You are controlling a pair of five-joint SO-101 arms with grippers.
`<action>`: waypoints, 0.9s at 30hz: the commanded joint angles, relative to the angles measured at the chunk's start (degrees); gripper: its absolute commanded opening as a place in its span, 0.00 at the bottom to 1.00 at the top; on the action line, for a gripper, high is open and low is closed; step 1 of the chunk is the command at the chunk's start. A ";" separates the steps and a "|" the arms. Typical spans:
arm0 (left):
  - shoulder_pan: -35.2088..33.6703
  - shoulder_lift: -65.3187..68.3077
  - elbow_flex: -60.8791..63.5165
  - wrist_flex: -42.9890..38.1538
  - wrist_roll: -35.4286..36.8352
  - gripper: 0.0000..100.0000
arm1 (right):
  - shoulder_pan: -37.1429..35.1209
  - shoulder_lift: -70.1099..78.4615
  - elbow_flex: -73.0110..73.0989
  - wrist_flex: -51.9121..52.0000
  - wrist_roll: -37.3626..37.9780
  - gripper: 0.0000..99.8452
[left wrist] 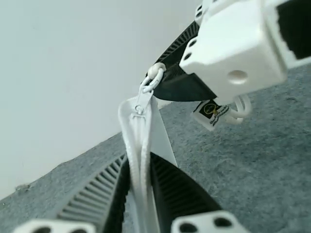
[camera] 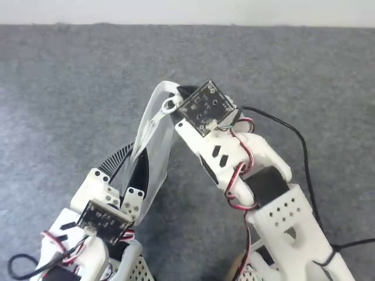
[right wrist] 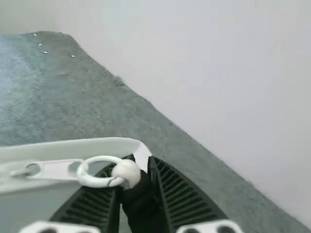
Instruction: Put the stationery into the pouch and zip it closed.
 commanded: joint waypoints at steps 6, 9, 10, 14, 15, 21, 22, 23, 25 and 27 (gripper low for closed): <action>0.00 -1.05 0.57 1.05 -0.35 0.01 | 6.11 4.09 -4.22 -3.91 -0.44 0.01; 0.00 -1.05 0.57 1.05 -0.35 0.01 | 6.20 4.18 -4.04 -4.88 -0.35 0.01; 0.00 -1.05 0.57 1.05 -0.35 0.01 | 6.20 4.18 -4.04 -4.97 -0.26 0.01; 0.00 -1.05 0.57 1.14 -0.35 0.01 | 7.96 4.18 -4.13 -5.05 -0.18 0.01; 0.00 -1.05 0.57 1.14 -0.35 0.01 | 8.57 4.18 -4.13 -5.32 -0.18 0.01; 0.00 -1.05 0.66 1.14 -0.35 0.01 | 10.51 6.29 -3.87 -7.25 -0.44 0.01; 0.00 -1.05 0.66 1.14 -0.35 0.01 | 10.51 6.99 -3.96 -7.43 -0.26 0.01; -0.09 -1.05 0.66 1.14 -0.35 0.01 | 10.51 7.78 -4.04 -7.43 -0.26 0.01; -0.18 -1.05 0.66 1.14 -0.35 0.01 | 10.51 8.84 -4.13 -7.43 -0.18 0.01; -0.26 -1.05 0.66 1.14 -0.35 0.01 | 10.51 9.89 -4.13 -7.43 -0.18 0.01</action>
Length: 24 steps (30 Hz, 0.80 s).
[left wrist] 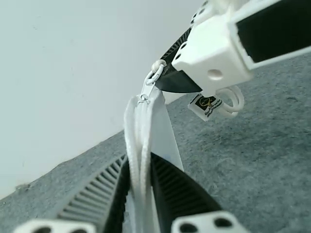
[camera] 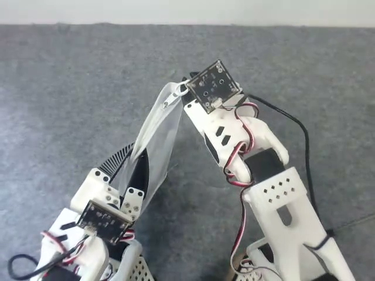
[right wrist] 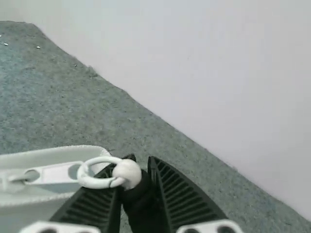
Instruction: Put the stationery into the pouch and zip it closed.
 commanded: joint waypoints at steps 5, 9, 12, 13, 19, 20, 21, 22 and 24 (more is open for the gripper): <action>-0.35 -1.14 0.57 1.14 -0.26 0.01 | 6.02 4.09 -3.78 -2.59 -0.53 0.01; -0.35 -1.14 0.66 1.14 -0.09 0.01 | 8.13 6.37 -3.78 -4.35 -0.62 0.01; -0.35 -1.14 0.66 1.14 -0.09 0.01 | 8.75 8.66 -3.87 -6.37 -0.62 0.01; -0.35 -1.14 0.66 1.14 0.00 0.01 | 8.75 9.36 -3.87 -6.81 -0.62 0.01; -0.35 -1.14 0.66 1.14 0.00 0.01 | 9.71 11.12 -3.87 -7.96 -0.53 0.01; -0.35 -1.14 0.66 1.14 0.00 0.01 | 10.24 11.30 -3.87 -8.57 -0.53 0.01; -0.35 -1.14 0.66 1.23 0.00 0.01 | 10.68 11.38 -3.87 -9.10 -0.53 0.01; -0.35 -1.14 0.66 1.23 0.00 0.01 | 11.21 11.65 -3.87 -9.45 -0.53 0.01; -0.35 -1.14 0.66 1.23 0.00 0.01 | 11.91 12.79 -4.31 -9.54 -0.62 0.01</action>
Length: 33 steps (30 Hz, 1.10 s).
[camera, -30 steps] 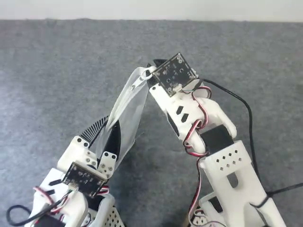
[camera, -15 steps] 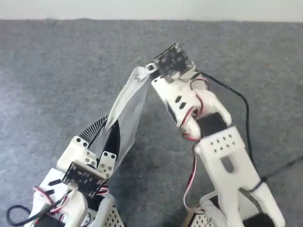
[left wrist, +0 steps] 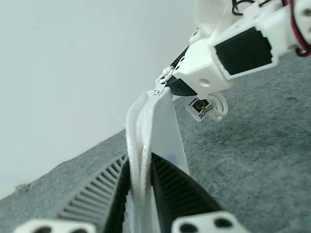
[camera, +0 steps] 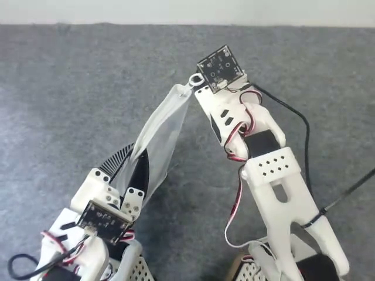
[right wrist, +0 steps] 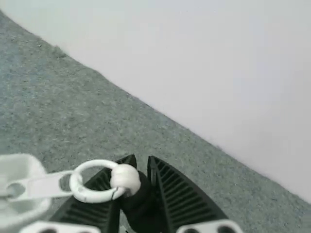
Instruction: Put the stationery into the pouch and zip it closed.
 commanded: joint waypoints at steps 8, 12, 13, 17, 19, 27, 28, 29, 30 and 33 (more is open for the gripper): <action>-0.35 -1.05 0.66 1.23 0.09 0.01 | 6.81 13.23 -9.93 -1.54 -0.62 0.01; -0.44 -1.05 0.66 1.23 0.09 0.01 | 7.87 17.71 -12.75 -1.36 -0.62 0.01; -0.44 -1.05 0.75 1.23 0.09 0.01 | 7.87 18.59 -13.27 -1.36 -0.62 0.01; -0.44 -1.05 1.27 1.23 0.09 0.01 | 8.31 21.23 -14.68 -1.36 -0.62 0.01; -0.44 -1.05 1.27 1.23 0.18 0.01 | 8.31 22.02 -14.86 -1.36 -0.62 0.01; -2.90 -1.05 1.19 0.97 1.67 0.01 | 10.07 22.90 -14.86 -1.36 -2.81 0.01; -3.16 -1.05 1.19 0.97 1.67 0.01 | 10.51 22.90 -14.86 -1.36 -3.87 0.01; -3.25 -1.05 1.19 0.97 1.67 0.01 | 10.59 22.90 -14.86 -1.36 -4.66 0.01; -3.25 -1.05 1.19 0.97 1.67 0.01 | 10.68 22.90 -14.86 -1.45 -5.10 0.01; -3.25 -1.05 1.19 0.97 1.67 0.01 | 10.77 22.90 -14.86 -1.36 -5.71 0.01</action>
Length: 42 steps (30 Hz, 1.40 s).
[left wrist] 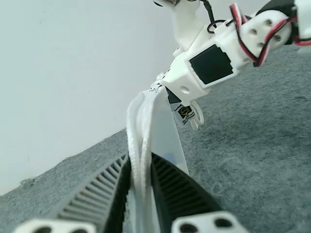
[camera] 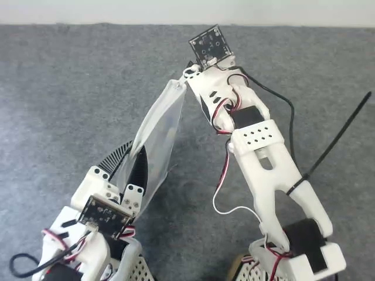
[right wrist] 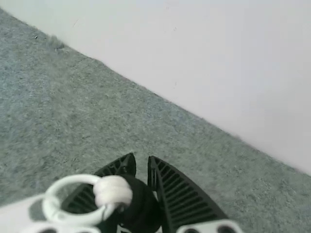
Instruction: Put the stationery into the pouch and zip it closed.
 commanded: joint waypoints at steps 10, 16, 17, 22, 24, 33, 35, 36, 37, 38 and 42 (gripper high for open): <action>-1.67 -1.14 0.75 1.14 1.32 0.01 | 8.66 2.95 -0.79 -1.10 -1.85 0.01; -1.67 -1.14 2.51 0.88 1.32 0.01 | 6.29 2.77 -0.70 1.71 -1.85 0.07; -1.67 -1.14 2.68 0.70 1.32 0.01 | 5.93 2.59 -0.97 3.47 -1.85 0.11; -1.67 -1.14 2.86 0.18 1.32 0.01 | 3.74 1.36 -0.88 8.75 -1.76 0.32; -1.67 -1.14 2.86 0.18 1.32 0.01 | 3.65 0.22 -0.79 10.24 -1.76 0.34; -8.00 -1.14 2.95 -1.93 3.78 0.02 | 3.65 -1.98 0.53 10.51 -1.49 0.33; -10.73 -1.14 3.12 -2.90 6.15 0.05 | 3.65 -1.89 0.53 10.51 -1.49 0.33; -12.04 -1.14 3.65 -3.60 7.38 0.08 | 3.65 -1.89 0.53 10.51 -1.49 0.33; -13.36 -1.14 4.44 -4.66 8.70 0.12 | 3.65 -1.89 0.53 10.51 -1.49 0.33; -14.77 -1.14 5.41 -5.89 10.29 0.16 | 3.65 -1.80 0.53 10.51 -1.49 0.33; -21.01 -1.14 9.01 -11.43 15.65 0.21 | 2.77 -1.71 0.62 10.42 -1.41 0.33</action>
